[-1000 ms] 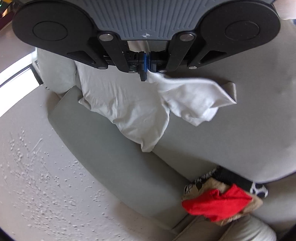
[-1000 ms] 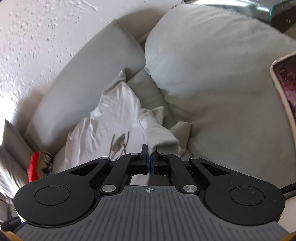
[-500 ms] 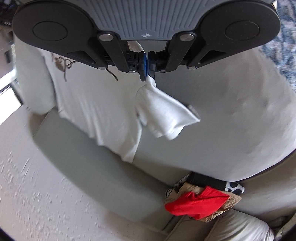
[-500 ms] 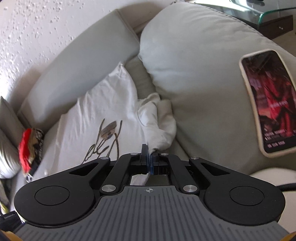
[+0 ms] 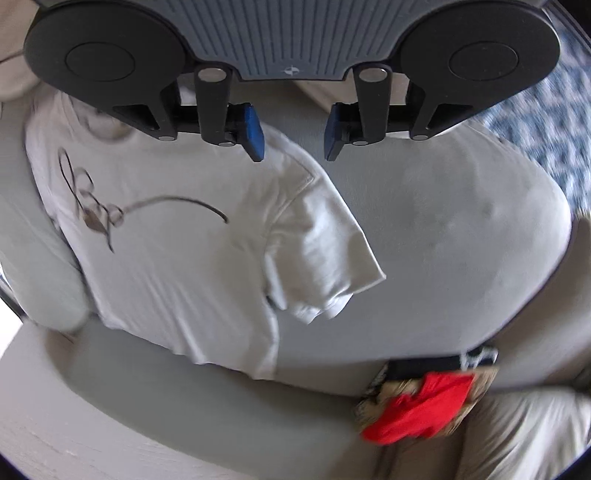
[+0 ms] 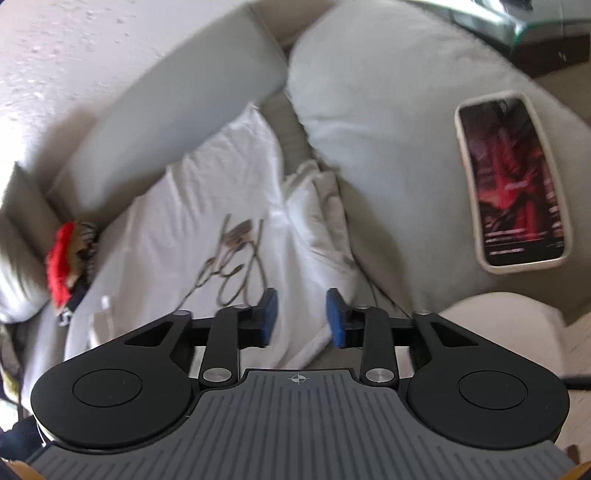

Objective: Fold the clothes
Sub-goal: 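Open both grippers to release the spread sweatshirt and pull back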

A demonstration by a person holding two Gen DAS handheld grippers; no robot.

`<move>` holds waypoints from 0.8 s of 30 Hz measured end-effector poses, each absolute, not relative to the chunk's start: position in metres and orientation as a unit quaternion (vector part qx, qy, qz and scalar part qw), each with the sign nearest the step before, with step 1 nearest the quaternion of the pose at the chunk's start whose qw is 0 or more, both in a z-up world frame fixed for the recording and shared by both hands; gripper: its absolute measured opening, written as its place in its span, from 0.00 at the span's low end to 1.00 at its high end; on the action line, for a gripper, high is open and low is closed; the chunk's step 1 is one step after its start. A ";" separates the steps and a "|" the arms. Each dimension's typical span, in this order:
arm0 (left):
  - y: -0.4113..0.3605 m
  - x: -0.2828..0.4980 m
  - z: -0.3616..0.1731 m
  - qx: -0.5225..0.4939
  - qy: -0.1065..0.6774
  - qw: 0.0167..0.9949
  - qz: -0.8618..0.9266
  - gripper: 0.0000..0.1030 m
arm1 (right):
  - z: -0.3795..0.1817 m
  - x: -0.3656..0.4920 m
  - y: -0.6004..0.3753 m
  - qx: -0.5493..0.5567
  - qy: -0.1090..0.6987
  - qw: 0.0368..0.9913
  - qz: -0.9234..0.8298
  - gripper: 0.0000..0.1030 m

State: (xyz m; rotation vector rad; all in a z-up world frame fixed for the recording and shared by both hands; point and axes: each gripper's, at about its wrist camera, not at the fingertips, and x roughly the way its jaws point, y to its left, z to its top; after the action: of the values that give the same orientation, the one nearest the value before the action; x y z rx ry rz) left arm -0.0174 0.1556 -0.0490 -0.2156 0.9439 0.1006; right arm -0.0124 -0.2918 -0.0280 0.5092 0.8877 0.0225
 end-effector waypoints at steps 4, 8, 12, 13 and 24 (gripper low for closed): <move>0.135 -0.027 -0.039 -0.065 0.429 0.900 0.035 0.37 | -0.034 -0.019 -0.286 0.218 0.418 0.881 0.033 0.42; 0.089 -0.010 -0.053 -0.048 0.425 0.904 -0.011 0.36 | -0.068 -0.002 -0.271 0.206 0.428 0.879 0.049 0.18; 0.031 0.009 -0.066 0.011 0.419 0.907 -0.039 0.38 | -0.085 0.010 -0.243 0.175 0.428 0.883 0.077 0.18; 0.017 0.012 -0.068 0.030 0.411 0.910 -0.044 0.38 | -0.088 0.012 -0.236 0.160 0.429 0.885 0.083 0.18; -0.032 0.020 -0.098 0.073 0.443 0.890 -0.077 0.40 | -0.094 -0.004 -0.245 0.134 0.484 0.858 0.112 0.22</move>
State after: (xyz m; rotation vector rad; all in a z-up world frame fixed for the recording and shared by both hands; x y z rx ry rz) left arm 0.0197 -0.0319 -0.0976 0.1512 0.9191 -0.1609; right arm -0.0037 -0.2454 -0.0938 0.2824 1.0165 0.2347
